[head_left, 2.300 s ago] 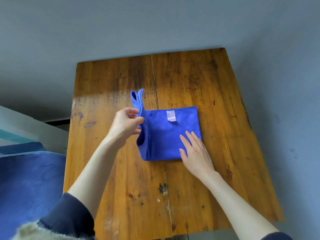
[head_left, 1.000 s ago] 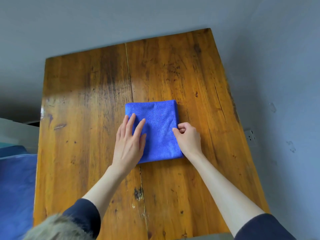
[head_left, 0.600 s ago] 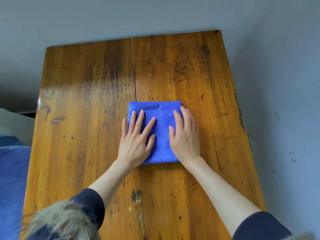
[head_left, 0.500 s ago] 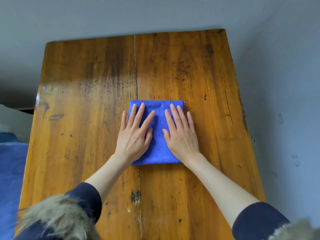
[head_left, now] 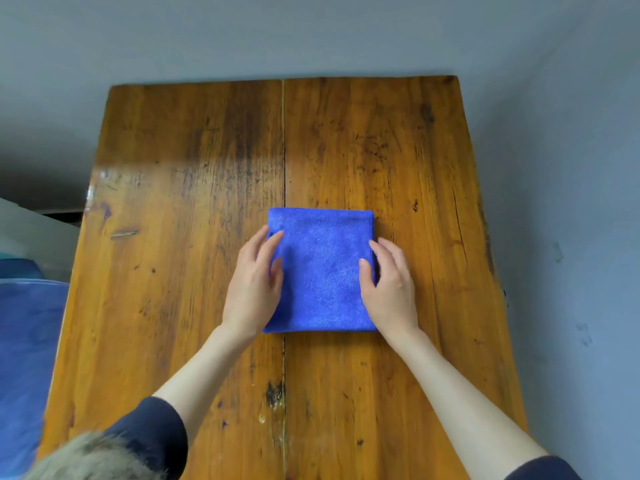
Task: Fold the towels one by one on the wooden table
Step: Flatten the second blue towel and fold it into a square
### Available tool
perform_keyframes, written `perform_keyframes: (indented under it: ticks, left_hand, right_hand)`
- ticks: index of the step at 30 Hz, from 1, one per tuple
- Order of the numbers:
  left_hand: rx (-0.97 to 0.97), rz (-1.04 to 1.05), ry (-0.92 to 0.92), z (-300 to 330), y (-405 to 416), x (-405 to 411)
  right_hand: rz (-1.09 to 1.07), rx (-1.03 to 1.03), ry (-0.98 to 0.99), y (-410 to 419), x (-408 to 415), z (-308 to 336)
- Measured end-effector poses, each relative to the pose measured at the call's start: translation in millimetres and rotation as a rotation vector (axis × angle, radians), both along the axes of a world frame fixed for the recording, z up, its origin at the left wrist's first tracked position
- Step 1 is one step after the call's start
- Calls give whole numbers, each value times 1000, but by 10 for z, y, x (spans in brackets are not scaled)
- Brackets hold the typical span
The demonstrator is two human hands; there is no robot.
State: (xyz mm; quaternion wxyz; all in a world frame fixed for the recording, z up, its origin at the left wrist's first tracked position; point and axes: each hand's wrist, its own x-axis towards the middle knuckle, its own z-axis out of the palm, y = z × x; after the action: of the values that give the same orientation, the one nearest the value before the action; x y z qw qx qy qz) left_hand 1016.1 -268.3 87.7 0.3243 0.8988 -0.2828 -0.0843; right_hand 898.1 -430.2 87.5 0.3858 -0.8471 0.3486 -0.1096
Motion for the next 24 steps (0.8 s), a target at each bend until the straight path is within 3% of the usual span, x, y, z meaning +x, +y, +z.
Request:
perform_keyframes:
  ticks: [4, 10, 20, 24]
  left_hand:
    - [-69, 283, 241, 51, 73, -3]
    - [-26, 384, 610, 95, 10, 100]
    - [27, 375, 657, 63, 221, -51]
    - [-6, 407, 784, 118, 438, -213]
  right_hand:
    - [-187, 183, 226, -50, 39, 52]
    - [-313, 355, 368, -130, 166, 57]
    - [-179, 486, 450, -93, 131, 73]
    - [-120, 504, 418, 27, 45, 172]
